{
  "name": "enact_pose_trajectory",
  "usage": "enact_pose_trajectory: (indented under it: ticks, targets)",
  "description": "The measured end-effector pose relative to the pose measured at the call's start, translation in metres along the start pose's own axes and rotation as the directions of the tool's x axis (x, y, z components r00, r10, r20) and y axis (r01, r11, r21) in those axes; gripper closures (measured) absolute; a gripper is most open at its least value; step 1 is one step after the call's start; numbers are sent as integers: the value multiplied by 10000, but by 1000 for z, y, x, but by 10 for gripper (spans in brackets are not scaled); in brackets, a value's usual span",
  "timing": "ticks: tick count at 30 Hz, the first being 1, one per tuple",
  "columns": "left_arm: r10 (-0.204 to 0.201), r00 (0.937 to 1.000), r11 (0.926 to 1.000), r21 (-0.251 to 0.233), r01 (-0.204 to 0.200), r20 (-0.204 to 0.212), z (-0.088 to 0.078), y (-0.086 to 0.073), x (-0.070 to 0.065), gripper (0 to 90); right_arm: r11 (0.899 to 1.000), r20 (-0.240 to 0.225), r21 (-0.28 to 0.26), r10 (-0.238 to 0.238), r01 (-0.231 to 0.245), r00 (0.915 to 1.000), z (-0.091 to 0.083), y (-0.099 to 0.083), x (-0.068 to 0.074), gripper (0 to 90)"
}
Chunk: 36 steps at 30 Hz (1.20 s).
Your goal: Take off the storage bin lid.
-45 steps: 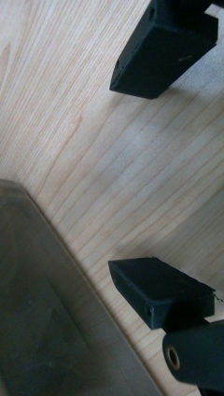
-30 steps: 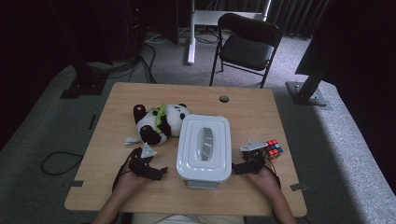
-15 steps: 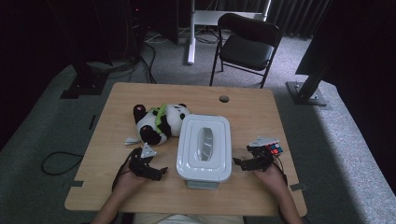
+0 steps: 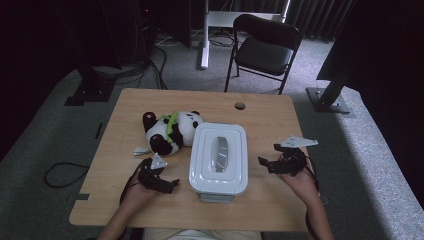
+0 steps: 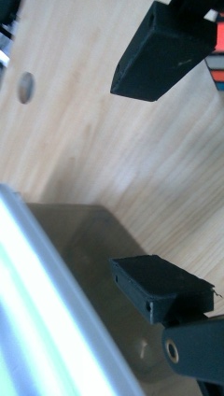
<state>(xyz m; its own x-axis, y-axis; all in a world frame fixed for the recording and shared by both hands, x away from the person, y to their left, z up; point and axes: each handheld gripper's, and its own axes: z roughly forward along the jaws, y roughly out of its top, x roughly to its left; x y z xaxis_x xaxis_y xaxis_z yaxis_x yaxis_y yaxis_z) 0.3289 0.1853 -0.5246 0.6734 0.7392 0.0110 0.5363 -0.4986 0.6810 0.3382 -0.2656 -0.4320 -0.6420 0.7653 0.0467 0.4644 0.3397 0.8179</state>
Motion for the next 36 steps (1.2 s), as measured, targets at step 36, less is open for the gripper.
enact_pose_trajectory:
  ticks: [36]
  targets:
    - [-2,10000,10000,1,2,0,0,0,0,9,9884,-2923,-894,-1441,1230,9454,40,44,102,136]
